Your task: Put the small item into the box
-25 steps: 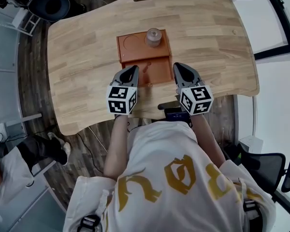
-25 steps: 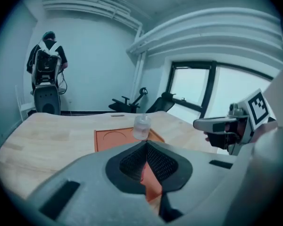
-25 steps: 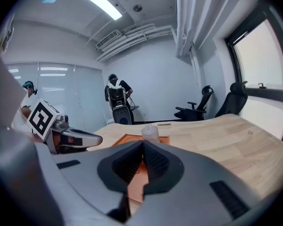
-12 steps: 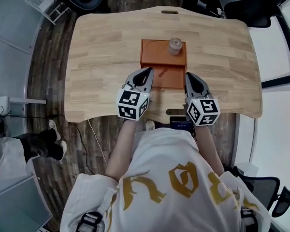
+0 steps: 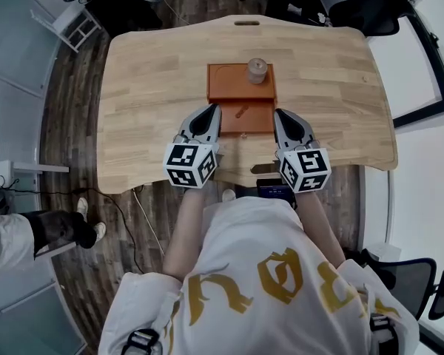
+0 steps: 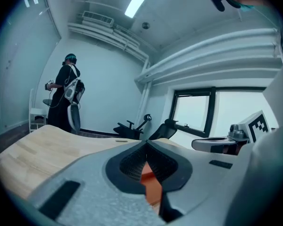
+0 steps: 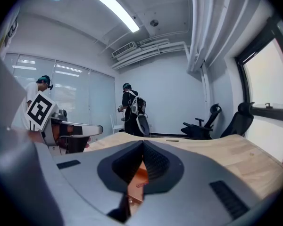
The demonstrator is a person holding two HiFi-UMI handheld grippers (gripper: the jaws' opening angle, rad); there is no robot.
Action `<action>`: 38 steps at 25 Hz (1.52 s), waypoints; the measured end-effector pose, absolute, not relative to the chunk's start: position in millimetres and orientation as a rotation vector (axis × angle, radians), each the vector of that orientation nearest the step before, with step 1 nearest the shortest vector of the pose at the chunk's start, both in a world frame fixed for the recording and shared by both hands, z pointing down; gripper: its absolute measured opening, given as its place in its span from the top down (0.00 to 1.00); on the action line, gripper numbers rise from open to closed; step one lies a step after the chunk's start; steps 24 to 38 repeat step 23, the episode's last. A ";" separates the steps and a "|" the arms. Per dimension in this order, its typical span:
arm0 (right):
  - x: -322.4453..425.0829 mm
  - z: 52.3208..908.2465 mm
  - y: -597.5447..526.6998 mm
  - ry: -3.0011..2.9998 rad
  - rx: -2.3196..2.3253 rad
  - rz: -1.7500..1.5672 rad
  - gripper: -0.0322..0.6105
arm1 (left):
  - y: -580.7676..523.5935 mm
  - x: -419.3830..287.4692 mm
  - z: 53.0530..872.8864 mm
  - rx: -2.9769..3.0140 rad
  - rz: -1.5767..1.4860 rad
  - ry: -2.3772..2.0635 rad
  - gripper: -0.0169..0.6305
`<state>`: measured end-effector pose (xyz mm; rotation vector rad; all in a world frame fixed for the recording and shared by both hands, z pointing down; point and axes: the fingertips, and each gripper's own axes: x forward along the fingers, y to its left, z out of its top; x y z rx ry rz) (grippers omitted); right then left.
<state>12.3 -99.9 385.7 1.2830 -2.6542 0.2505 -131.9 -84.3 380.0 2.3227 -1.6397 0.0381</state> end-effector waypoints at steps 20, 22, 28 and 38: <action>31.9 395.9 -97.0 -2.627 1.323 0.330 0.93 | -88.6 -119.9 379.7 2.402 0.110 -1.649 0.96; 35.3 394.8 -100.6 -2.623 1.339 0.324 0.93 | -91.4 -117.9 380.5 2.402 0.112 -1.641 0.96; 37.0 394.1 -102.6 -2.621 1.347 0.321 0.93 | -92.8 -116.8 380.9 2.403 0.114 -1.637 0.96; 37.0 394.1 -102.6 -2.621 1.347 0.321 0.93 | -92.8 -116.8 380.9 2.403 0.114 -1.637 0.96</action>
